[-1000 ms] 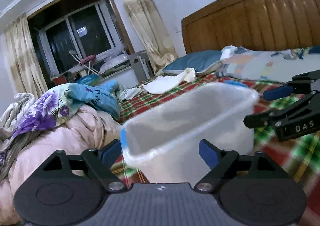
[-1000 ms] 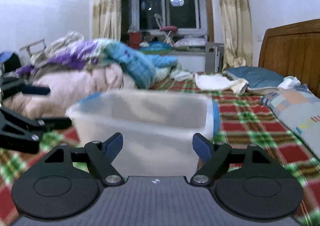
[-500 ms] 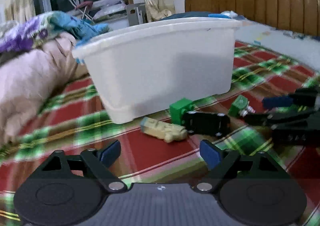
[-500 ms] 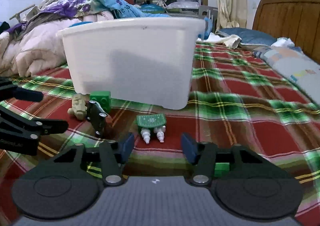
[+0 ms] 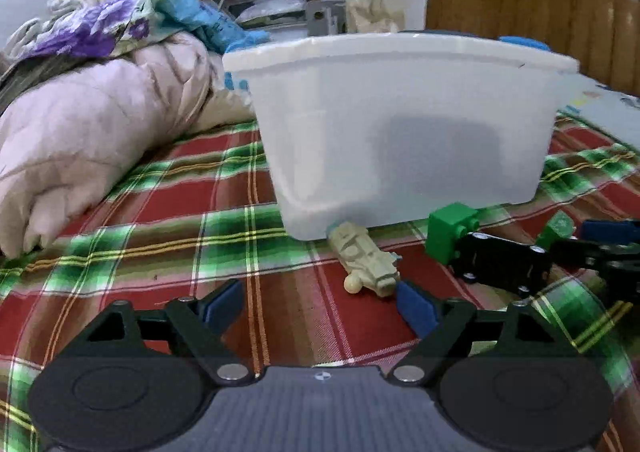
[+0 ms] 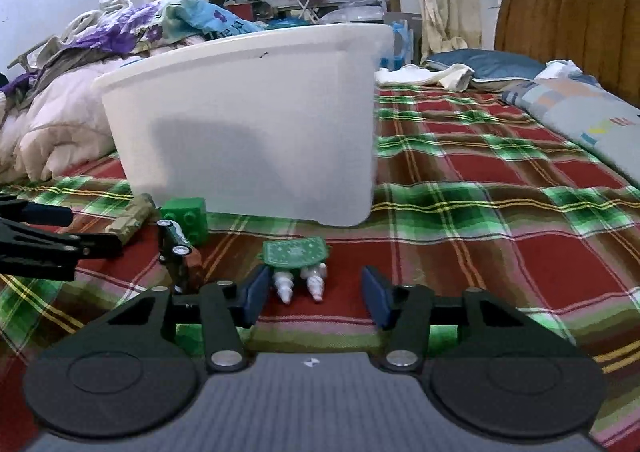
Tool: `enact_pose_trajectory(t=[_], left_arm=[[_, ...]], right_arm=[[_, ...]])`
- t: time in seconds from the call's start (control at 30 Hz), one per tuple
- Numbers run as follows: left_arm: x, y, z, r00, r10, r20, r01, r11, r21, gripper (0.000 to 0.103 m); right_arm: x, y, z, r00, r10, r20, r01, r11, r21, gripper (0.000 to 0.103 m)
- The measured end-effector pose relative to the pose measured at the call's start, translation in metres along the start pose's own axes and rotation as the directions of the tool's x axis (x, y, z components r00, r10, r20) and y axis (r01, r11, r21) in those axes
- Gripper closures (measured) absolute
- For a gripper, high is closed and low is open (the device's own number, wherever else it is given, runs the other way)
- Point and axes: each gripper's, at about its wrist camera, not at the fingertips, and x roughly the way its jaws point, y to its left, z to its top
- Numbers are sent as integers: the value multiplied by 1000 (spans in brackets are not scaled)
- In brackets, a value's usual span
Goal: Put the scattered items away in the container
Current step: 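Grasp the green wheeled piece with the right tool and carry it over the box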
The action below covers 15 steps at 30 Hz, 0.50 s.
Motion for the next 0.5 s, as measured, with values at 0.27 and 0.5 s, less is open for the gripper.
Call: enact_pose_trajectory(t=[0.27,0.5], left_arm=[[27,-25,20,999,-45,-14,46,997,63,17],[38,-3,15,997,-30,-75,25,997,-71,46]], right_arm=[[14,14,3,999,-30,-21,29,999,-45,47],[19,13,4,993,-107,-43,105,993,-49,31]])
